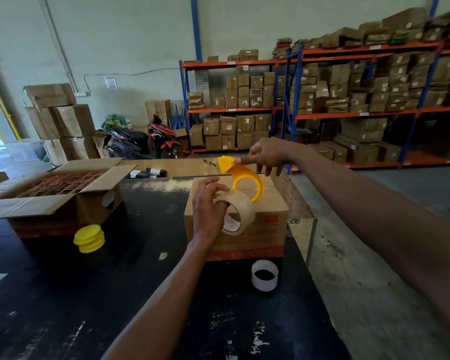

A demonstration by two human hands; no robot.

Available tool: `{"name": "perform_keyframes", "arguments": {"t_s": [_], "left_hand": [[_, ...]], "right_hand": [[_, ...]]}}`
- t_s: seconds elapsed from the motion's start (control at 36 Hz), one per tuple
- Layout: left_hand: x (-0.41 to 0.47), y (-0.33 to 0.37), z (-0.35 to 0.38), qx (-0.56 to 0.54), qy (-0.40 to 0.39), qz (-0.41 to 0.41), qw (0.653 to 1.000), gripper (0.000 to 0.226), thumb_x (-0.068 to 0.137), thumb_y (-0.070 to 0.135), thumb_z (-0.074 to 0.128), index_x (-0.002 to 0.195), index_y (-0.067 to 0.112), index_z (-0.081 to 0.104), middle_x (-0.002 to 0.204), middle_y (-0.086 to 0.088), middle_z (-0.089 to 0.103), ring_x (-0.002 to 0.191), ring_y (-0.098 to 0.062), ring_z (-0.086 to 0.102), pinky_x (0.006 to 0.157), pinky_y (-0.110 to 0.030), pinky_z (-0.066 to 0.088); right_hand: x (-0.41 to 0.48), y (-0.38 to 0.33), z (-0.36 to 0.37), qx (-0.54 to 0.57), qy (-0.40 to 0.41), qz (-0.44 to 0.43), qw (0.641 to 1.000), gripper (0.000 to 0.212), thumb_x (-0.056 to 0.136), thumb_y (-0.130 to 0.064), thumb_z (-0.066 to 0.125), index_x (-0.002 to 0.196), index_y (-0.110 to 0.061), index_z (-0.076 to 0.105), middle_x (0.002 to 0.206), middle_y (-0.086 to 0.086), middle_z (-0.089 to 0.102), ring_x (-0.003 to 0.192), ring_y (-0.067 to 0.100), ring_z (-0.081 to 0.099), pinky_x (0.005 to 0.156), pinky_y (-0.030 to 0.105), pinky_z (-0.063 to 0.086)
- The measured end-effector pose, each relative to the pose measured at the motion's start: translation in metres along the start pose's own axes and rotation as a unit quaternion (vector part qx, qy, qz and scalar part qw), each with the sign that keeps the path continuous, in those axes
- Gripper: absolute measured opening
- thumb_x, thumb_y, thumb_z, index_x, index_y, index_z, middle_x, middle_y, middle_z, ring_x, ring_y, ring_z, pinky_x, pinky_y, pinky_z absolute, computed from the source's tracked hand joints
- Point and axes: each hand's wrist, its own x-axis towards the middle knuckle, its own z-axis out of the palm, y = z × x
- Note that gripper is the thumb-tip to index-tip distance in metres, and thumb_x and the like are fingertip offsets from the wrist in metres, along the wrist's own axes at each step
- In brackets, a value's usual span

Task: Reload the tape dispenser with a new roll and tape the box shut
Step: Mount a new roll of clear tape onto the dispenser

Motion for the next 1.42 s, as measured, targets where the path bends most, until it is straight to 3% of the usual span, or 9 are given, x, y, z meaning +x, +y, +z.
{"name": "perform_keyframes", "arguments": {"t_s": [0.14,0.28,0.47,0.58,0.75,0.97,1.11,1.31,1.42], "left_hand": [[0.001,0.006,-0.004,0.015,-0.022,0.092,0.995,0.031,0.083,-0.018,0.057,0.102,-0.003,0.076,0.119,-0.014,0.073,0.109,-0.016,0.066,0.094,-0.012,0.051],[0.003,0.011,-0.004,0.074,-0.084,0.213,0.971,0.026,0.087,-0.006,0.070,0.111,0.002,0.077,0.124,-0.015,0.072,0.116,-0.032,0.068,0.096,-0.044,0.058],[-0.001,0.015,-0.003,0.144,-0.110,0.279,0.943,0.034,0.090,0.023,0.059,0.119,0.010,0.073,0.130,-0.018,0.061,0.123,-0.034,0.060,0.098,-0.039,0.052],[-0.003,0.014,-0.003,0.158,-0.069,0.299,0.939,0.029,0.088,0.016,0.066,0.114,0.010,0.077,0.115,-0.013,0.066,0.108,-0.030,0.063,0.088,-0.036,0.053],[-0.008,0.016,-0.004,0.088,-0.002,0.229,0.969,0.024,0.091,0.000,0.067,0.112,0.008,0.076,0.110,-0.009,0.069,0.101,-0.024,0.066,0.075,-0.037,0.056],[-0.009,0.021,0.000,-0.039,-0.047,0.095,0.994,0.029,0.090,0.009,0.076,0.113,0.011,0.058,0.115,0.002,0.068,0.092,0.001,0.061,0.077,-0.030,0.054],[-0.009,0.018,-0.005,-0.095,-0.100,0.078,0.987,0.036,0.091,0.016,0.076,0.103,0.016,0.042,0.118,-0.002,0.066,0.103,-0.022,0.065,0.078,-0.053,0.055],[-0.020,0.019,-0.009,-0.059,-0.156,0.122,0.978,0.082,0.086,0.060,0.061,0.153,0.021,0.033,0.140,-0.005,0.050,0.111,-0.020,0.060,0.087,-0.038,0.055],[-0.018,0.015,-0.006,-0.002,-0.121,0.100,0.988,0.085,0.088,0.067,0.056,0.160,0.038,0.021,0.116,-0.009,0.065,0.088,-0.021,0.067,0.073,-0.044,0.060]], "right_hand": [[0.002,-0.001,-0.002,-0.025,-0.006,0.008,1.000,0.071,0.079,-0.079,0.065,0.110,-0.015,0.071,0.094,0.005,0.077,0.082,0.020,0.076,0.064,0.036,0.063],[0.006,-0.004,0.003,-0.026,-0.037,0.029,0.999,0.077,0.076,-0.082,0.066,0.116,-0.016,0.072,0.094,0.006,0.078,0.080,0.022,0.078,0.064,0.039,0.066],[0.005,-0.007,0.011,-0.043,-0.071,0.040,0.996,0.079,0.083,-0.079,0.060,0.124,-0.012,0.070,0.098,0.008,0.077,0.084,0.025,0.077,0.062,0.038,0.065],[0.003,-0.003,0.012,-0.038,-0.053,0.042,0.997,0.079,0.080,-0.081,0.062,0.120,-0.013,0.071,0.096,0.008,0.078,0.081,0.023,0.078,0.060,0.037,0.064],[-0.002,0.003,0.010,-0.009,-0.030,0.043,0.999,0.077,0.077,-0.083,0.063,0.112,-0.015,0.071,0.095,0.008,0.078,0.080,0.024,0.078,0.059,0.038,0.064],[-0.006,0.009,0.004,-0.002,-0.011,0.042,0.999,0.083,0.077,-0.084,0.062,0.125,-0.017,0.067,0.095,0.008,0.077,0.081,0.025,0.078,0.061,0.038,0.064],[-0.009,0.014,0.003,0.002,-0.010,0.058,0.998,0.082,0.078,-0.083,0.061,0.121,-0.013,0.067,0.095,0.009,0.077,0.080,0.025,0.078,0.059,0.038,0.063],[-0.012,0.021,0.005,-0.001,-0.048,0.101,0.994,0.079,0.082,-0.080,0.061,0.117,-0.009,0.069,0.096,0.012,0.077,0.082,0.028,0.078,0.062,0.040,0.064],[-0.014,0.022,0.008,-0.013,-0.041,0.101,0.994,0.081,0.082,-0.081,0.059,0.115,-0.008,0.068,0.094,0.012,0.076,0.081,0.027,0.077,0.056,0.036,0.061]]}}
